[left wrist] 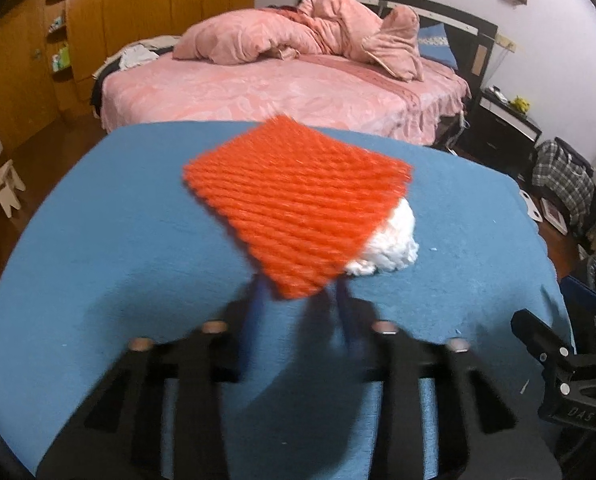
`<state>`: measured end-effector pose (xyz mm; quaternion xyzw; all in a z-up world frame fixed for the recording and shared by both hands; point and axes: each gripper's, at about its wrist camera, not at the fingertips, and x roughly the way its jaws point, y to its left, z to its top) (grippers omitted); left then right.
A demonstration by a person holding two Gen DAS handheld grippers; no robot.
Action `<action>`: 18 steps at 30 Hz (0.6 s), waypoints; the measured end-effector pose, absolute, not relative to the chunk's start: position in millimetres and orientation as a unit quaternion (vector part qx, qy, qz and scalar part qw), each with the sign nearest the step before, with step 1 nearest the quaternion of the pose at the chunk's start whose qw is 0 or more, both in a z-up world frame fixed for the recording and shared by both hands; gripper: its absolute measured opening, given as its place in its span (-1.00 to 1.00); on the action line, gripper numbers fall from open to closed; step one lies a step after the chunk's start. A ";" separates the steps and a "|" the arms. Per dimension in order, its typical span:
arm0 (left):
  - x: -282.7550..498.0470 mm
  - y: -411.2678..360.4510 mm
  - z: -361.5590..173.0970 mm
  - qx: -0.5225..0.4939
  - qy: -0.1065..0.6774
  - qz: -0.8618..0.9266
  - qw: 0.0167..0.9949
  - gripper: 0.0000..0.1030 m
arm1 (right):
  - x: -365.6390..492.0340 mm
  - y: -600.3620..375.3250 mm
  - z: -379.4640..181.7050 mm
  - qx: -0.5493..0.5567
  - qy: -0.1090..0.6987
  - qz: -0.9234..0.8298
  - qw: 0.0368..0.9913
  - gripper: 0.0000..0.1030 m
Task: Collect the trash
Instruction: 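Grasp the edge of the orange knitted pad with the left tool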
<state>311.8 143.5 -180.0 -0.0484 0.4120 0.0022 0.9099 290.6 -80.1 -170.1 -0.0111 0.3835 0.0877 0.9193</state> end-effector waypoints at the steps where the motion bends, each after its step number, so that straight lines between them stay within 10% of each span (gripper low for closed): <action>1: 312.1 143.4 -180.6 -0.049 0.413 0.001 0.909 -0.73 | 290.6 -80.0 -170.1 -0.012 0.384 0.087 0.919 0.88; 18: 263.0 176.2 -169.7 -0.066 0.384 0.020 0.921 -0.90 | 290.8 -79.0 -170.6 -0.016 0.381 0.090 0.920 0.88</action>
